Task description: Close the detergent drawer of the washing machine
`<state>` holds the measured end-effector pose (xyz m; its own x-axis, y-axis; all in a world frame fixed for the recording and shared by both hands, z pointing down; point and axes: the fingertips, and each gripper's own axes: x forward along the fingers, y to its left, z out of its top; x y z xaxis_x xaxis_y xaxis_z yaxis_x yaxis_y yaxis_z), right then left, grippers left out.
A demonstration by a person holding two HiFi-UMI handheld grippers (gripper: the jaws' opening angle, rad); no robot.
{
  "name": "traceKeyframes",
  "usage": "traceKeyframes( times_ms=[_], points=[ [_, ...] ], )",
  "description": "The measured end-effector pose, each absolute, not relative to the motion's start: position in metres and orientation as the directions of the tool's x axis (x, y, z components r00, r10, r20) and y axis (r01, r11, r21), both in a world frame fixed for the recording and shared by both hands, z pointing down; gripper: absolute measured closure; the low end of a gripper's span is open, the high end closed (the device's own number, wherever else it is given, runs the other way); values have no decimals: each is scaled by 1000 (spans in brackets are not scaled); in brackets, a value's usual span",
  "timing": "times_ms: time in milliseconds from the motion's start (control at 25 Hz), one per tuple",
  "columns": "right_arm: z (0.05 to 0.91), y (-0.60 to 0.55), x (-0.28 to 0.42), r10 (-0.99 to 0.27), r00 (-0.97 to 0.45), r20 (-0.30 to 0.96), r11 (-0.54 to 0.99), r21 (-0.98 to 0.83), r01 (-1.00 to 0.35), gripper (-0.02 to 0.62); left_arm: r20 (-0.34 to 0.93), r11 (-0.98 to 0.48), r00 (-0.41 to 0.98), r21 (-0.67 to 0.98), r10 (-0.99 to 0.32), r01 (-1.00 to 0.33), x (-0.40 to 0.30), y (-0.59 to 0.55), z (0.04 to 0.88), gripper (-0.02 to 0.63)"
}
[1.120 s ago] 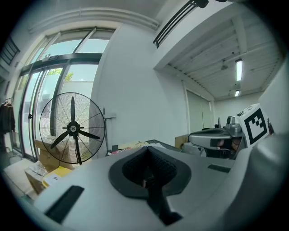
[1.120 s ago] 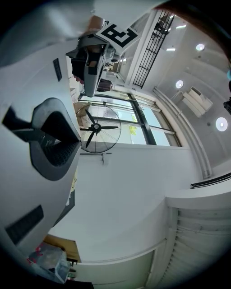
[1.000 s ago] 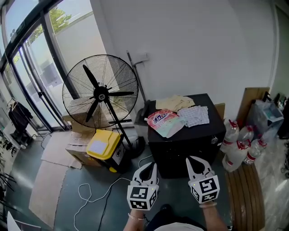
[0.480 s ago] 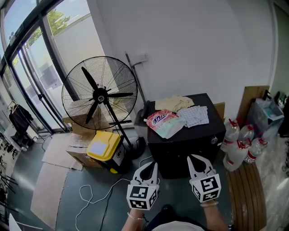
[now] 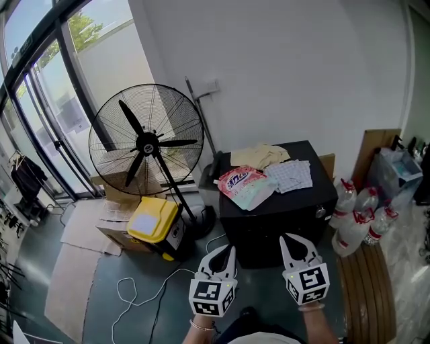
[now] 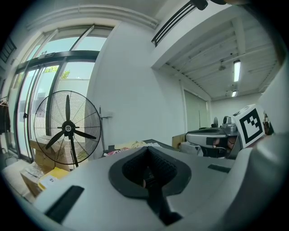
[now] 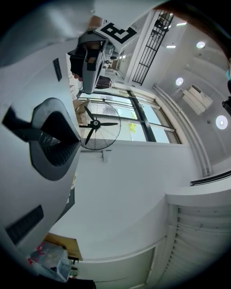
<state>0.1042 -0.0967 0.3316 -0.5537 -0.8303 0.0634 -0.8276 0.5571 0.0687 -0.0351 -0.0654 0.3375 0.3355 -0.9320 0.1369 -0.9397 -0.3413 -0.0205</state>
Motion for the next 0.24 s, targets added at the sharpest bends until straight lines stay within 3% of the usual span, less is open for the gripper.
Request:
traceKeyframes(
  times_ms=[240],
  points=[
    [335,-106,103,-834,-547,70,551,63,-832,569,141,-347,342,-12,-929,-938,-36,-75,341,588]
  ],
)
